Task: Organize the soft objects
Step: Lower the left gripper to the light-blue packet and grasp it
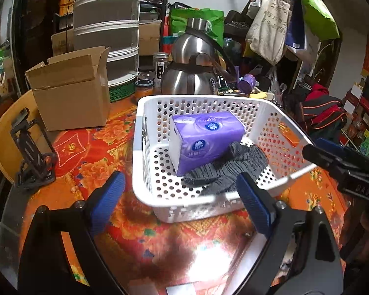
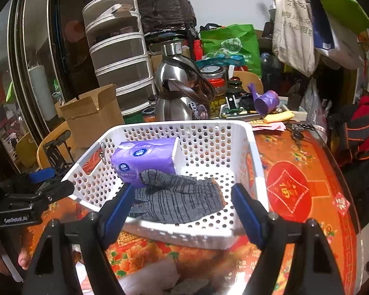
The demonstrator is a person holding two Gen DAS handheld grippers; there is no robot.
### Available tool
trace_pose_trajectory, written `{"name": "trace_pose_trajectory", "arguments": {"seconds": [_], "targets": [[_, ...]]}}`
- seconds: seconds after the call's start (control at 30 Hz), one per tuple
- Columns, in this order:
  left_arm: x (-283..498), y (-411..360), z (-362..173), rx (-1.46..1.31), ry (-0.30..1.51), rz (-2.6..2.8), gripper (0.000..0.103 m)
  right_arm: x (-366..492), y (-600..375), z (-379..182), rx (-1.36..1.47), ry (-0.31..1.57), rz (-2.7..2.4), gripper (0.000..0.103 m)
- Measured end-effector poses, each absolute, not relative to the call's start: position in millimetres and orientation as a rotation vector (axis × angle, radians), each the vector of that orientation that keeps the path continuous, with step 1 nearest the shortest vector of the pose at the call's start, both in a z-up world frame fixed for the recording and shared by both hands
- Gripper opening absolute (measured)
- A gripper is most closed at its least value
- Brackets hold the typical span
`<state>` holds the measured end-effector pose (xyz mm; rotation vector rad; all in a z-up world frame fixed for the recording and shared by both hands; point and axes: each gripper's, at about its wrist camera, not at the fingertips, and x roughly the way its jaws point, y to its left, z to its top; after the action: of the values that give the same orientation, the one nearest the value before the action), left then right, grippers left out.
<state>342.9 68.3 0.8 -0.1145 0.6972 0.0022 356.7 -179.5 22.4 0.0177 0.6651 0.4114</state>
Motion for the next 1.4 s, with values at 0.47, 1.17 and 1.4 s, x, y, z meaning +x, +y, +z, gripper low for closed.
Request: {"name": "trace_pose_trajectory", "arguments": {"seconds": [0.47, 1.17, 1.4], "targets": [[256, 52, -22, -0.109, 0.722, -0.037, 0.091, 272, -195, 5, 0.011, 0.645, 0.423, 0.080], [77, 62, -91, -0.130, 0.762, -0.044, 0.091, 91, -159, -51, 0.052, 0.639, 0.593, 0.080], [75, 35, -81, -0.136, 0.732, -0.107, 0.091, 72, -184, -41, 0.057, 0.611, 0.540, 0.080]]}}
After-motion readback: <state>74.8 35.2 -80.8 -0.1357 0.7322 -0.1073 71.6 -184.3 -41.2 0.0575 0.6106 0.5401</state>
